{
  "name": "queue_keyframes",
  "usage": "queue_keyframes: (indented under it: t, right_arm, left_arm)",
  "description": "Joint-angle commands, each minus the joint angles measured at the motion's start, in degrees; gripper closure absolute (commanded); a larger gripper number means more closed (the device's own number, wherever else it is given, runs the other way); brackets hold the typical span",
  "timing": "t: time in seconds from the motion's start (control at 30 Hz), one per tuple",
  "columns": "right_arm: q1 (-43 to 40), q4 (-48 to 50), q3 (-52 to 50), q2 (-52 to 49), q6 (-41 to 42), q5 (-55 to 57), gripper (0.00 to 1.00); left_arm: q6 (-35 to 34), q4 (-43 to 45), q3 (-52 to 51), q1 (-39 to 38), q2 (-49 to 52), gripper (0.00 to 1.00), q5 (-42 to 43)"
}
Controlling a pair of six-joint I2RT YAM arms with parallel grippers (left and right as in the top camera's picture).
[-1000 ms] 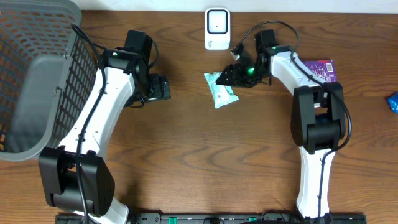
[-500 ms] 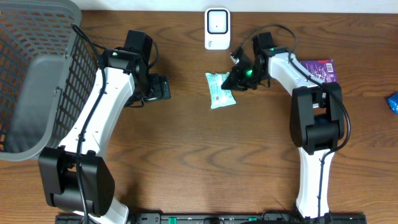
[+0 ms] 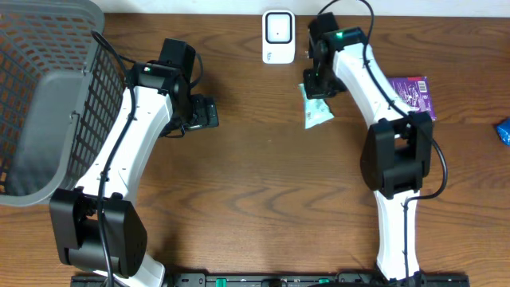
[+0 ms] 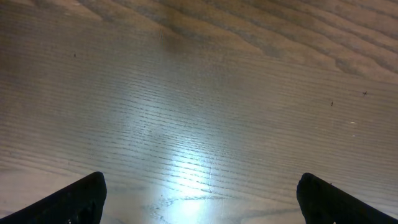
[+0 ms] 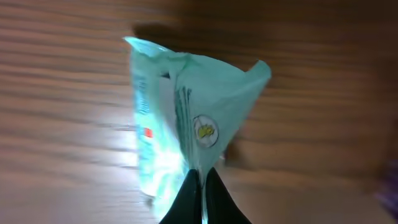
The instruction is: Scan the item barcode
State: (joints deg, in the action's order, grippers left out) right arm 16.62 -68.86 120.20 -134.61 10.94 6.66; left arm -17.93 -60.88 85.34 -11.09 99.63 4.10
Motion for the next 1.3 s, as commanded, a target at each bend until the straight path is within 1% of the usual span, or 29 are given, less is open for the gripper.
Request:
queue_keyframes:
  t: [0.0, 0.13, 0.33, 0.37, 0.43, 0.47, 0.5, 0.6, 0.67, 0.77, 0.8, 0.9, 1.07, 1.17, 1.23, 1.27]
  right_arm:
    - [2.8, -1.7, 1.0, -0.6, 5.4, 21.4, 0.99]
    - [5.3, -1.2, 0.9, -0.6, 5.3, 23.6, 0.99]
    - [5.7, 0.4, 0.1, -0.6, 5.4, 19.5, 0.99]
    - [5.0, 0.5, 0.1, -0.6, 5.4, 17.1, 0.93]
    - [3.2, 0.5, 0.1, -0.6, 5.4, 11.6, 0.73]
    - [2.0, 0.5, 0.1, -0.6, 5.3, 8.3, 0.61]
    - [0.5, 0.3, 0.1, -0.6, 5.3, 4.3, 0.52]
    - [-4.3, 0.3, -0.3, -0.6, 3.1, -7.4, 0.46]
    - [-7.5, 0.3, -0.8, -0.6, -0.5, -15.3, 0.37]
    - [-10.4, 0.5, -2.3, -0.6, -4.0, -22.2, 0.27]
    - [-11.1, 0.9, -3.0, -0.6, -4.7, -23.7, 0.26]
    - [-12.9, 3.7, -6.4, -0.6, -6.0, -28.6, 0.26]
    - [-14.0, 11.8, -13.4, -0.6, -7.3, -38.2, 0.28]
    - [-14.0, 15.6, -16.3, -0.6, -7.2, -39.8, 0.29]
    - [-14.0, 17.7, -18.3, -0.6, -7.1, -39.7, 0.35]
    - [-14.0, 18.4, -18.9, -0.6, -7.1, -39.7, 0.4]
  left_arm:
    - [0.8, -0.1, -0.1, 0.0, -0.3, 0.02, -0.7]
    - [0.7, -0.1, -0.2, 0.0, -0.3, 0.02, -0.8]
    - [0.8, -0.1, -0.1, 0.0, -0.3, 0.02, -0.8]
    - [0.8, -0.2, -0.1, 0.0, -0.3, 0.02, -0.7]
    - [0.8, -0.1, -0.1, 0.0, -0.3, 0.02, -0.7]
    - [0.8, -0.1, -0.1, 0.0, -0.3, 0.02, -0.7]
    - [0.8, -0.1, -0.2, 0.0, -0.3, 0.02, -0.7]
    - [0.8, -0.1, -0.1, 0.0, -0.3, 0.02, -0.7]
    - [0.8, -0.2, -0.1, 0.0, -0.3, 0.02, -0.7]
    - [0.8, -0.2, -0.2, 0.0, -0.3, 0.02, -0.7]
    - [0.8, -0.1, -0.2, 0.0, -0.3, 0.02, -0.8]
    - [0.8, -0.2, -0.2, 0.0, -0.3, 0.02, -0.7]
    - [0.8, -0.1, -0.1, 0.0, -0.3, 0.02, -0.7]
    - [0.7, -0.1, -0.2, 0.0, -0.3, 0.02, -0.7]
    - [0.8, -0.2, -0.1, 0.0, -0.3, 0.02, -0.7]
    - [0.7, -0.1, -0.1, 0.0, -0.3, 0.02, -0.7]
